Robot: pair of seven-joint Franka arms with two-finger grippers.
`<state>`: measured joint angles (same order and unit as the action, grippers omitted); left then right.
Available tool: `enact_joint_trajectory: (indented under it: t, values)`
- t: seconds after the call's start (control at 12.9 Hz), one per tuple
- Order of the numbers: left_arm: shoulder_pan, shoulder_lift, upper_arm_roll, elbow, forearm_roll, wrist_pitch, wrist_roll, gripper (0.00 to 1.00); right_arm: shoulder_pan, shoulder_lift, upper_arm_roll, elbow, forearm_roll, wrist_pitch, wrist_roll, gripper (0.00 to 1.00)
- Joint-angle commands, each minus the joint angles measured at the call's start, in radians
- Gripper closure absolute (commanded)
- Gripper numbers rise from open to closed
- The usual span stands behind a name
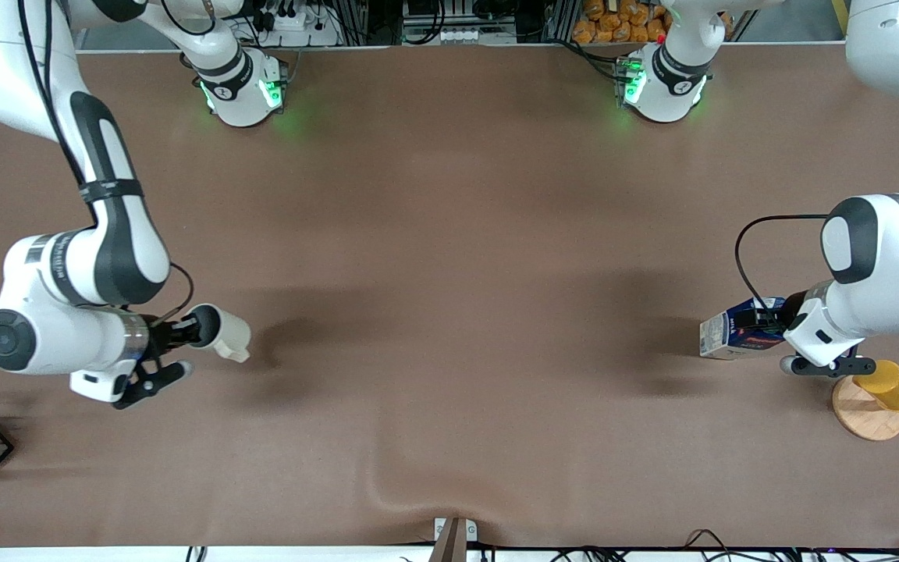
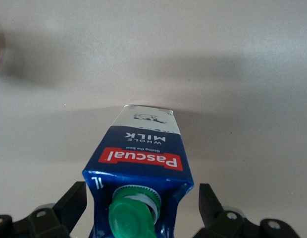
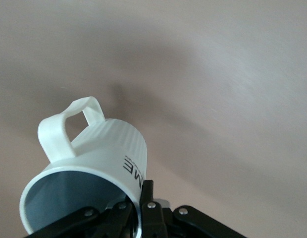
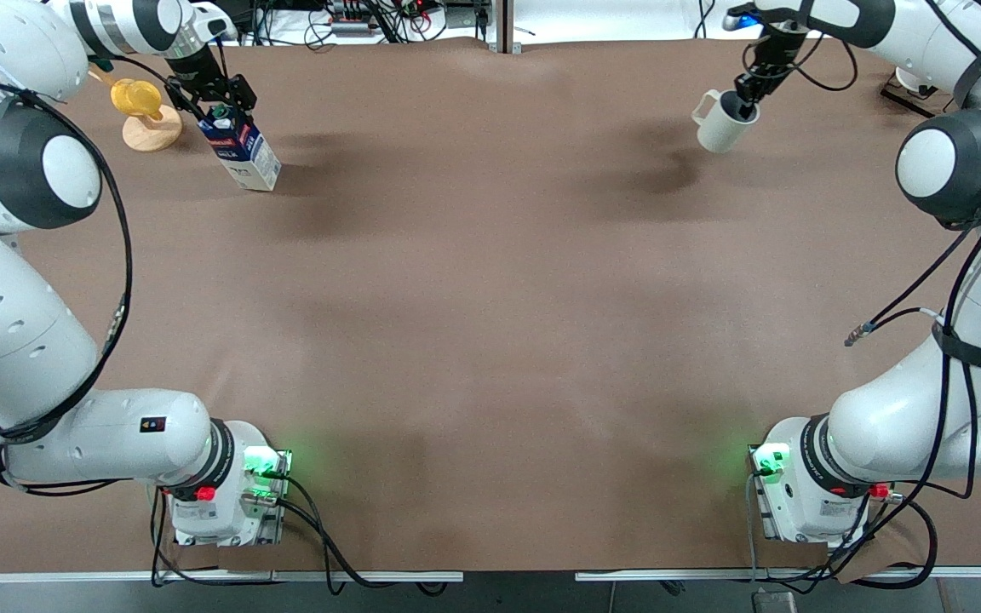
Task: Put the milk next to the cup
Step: 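Carry the mug to the table center with the right gripper and set it down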
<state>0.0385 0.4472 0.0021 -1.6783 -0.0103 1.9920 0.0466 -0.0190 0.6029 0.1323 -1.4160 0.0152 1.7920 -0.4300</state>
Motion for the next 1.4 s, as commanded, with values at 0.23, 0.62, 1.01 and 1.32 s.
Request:
enact_joint_trajectory:
  t: [0.23, 0.62, 1.01, 1.32]
  values:
    - [-0.005, -0.005, 0.003, -0.008, 0.01, -0.007, 0.019, 0.36, 0.091, 0.001, 0.113, 0.015, -0.001, 0.108, -0.032, 1.0]
    - [0.006, -0.048, 0.004, 0.008, 0.01, -0.056, 0.007, 0.43, 0.237, 0.055, 0.104, 0.005, -0.012, 0.211, 0.046, 1.0]
    - [0.001, -0.083, 0.003, 0.017, 0.009, -0.061, -0.016, 0.43, 0.316, 0.113, 0.101, 0.008, -0.026, 0.285, 0.135, 1.0]
    - [-0.009, -0.119, -0.001, 0.063, 0.009, -0.16, -0.082, 0.43, 0.352, 0.152, 0.096, 0.009, -0.066, 0.342, 0.212, 0.95]
